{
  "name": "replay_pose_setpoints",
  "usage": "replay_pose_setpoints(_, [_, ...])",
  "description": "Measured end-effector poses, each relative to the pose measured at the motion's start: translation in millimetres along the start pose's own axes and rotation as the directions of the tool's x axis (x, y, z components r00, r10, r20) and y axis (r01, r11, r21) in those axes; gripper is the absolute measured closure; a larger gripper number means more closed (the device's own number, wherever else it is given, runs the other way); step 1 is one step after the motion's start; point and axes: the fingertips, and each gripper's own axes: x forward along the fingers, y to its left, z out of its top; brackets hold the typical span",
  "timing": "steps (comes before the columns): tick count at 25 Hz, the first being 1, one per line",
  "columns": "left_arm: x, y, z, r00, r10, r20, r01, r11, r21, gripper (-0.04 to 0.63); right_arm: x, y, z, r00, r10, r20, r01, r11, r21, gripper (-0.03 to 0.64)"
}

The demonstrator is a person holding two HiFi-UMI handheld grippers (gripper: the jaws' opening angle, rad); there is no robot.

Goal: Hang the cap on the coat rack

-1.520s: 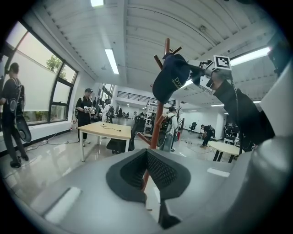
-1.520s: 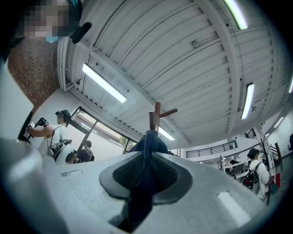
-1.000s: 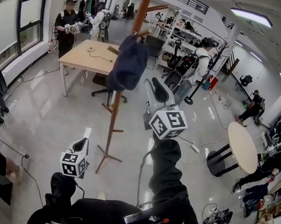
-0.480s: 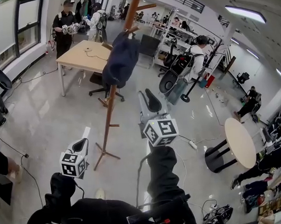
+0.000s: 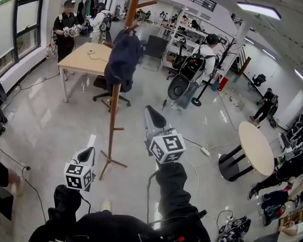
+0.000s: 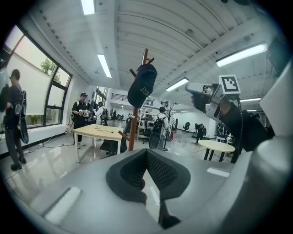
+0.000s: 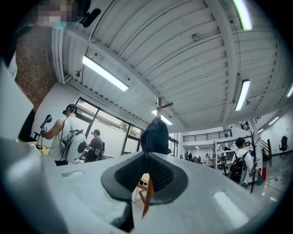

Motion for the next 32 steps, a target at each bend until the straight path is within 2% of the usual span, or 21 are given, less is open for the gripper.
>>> replay_pose_setpoints(13, [-27, -23, -7, 1.0, -0.006, 0.001, 0.006, 1.0, 0.005, 0.594, -44, 28, -32, 0.998, 0.008, -0.057, -0.003, 0.997, 0.073, 0.612])
replay_pose_setpoints(32, [-67, -50, -35, 0.999, -0.038, -0.022, 0.039, 0.999, 0.015, 0.594, -123, 63, -70, 0.99, -0.035, -0.134, 0.054, 0.989, 0.141, 0.614])
